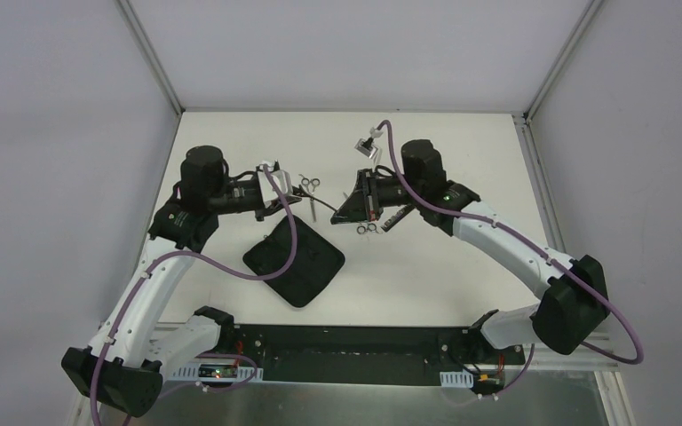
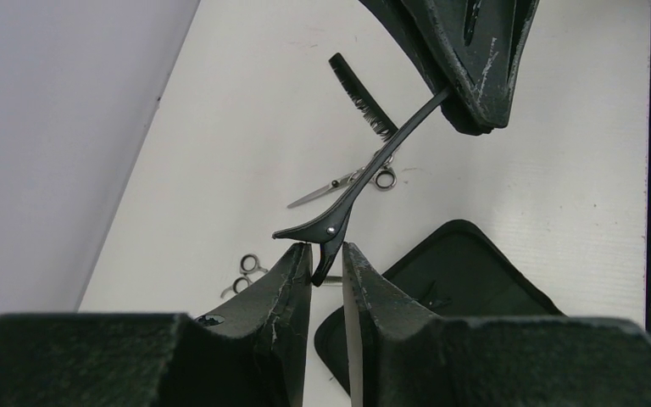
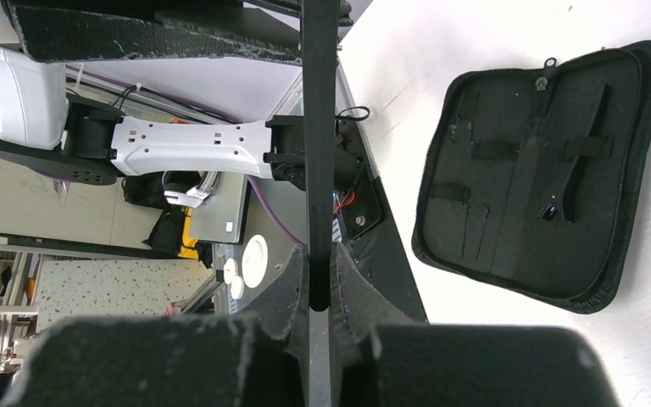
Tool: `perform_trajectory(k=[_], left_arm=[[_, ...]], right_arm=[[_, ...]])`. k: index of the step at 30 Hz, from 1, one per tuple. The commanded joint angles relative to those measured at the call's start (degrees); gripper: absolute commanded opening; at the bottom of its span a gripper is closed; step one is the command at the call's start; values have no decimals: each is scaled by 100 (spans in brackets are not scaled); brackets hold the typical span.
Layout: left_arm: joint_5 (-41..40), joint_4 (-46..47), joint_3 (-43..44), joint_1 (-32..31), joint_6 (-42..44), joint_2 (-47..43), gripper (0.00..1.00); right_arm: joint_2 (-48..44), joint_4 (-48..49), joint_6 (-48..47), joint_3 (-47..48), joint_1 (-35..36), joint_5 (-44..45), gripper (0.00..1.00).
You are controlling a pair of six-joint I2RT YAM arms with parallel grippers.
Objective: Sort the hair-cutting tools
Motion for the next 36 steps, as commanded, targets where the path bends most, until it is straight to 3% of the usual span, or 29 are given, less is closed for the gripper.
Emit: perform_trajectory(k=[1, 3, 7, 8, 11, 15, 23, 32, 36], left_arm=[[435, 113, -102, -68, 80, -90, 21], [436, 114, -114, -70, 96, -85, 20], [392, 113, -131, -70, 105, -93, 0], [358, 111, -151, -70, 106, -103, 0], [64, 118, -215, -70, 101, -145, 0], [-1335, 1, -270, -71, -32, -108, 0], [-3661, -82, -604, -52, -815, -51, 0], [-5169, -234, -1093, 22, -1605, -333, 0], [-5432, -249, -1219, 62, -1834, -397, 0]], right_arm=[[59, 348, 110, 322, 15, -12, 0], [83, 400, 162, 332, 15, -17, 0], [128, 412, 186, 368, 18, 52, 0], [139, 405, 196, 369, 16, 95, 2], [154, 349, 212, 351, 17, 298, 21], [218, -140, 103, 350, 15, 1114, 38], [736, -1684, 539, 361, 168, 3944, 43], [1706, -2414, 1352, 526, 1178, 4850, 43], [1919, -2842, 1467, 772, 1449, 5339, 45]])
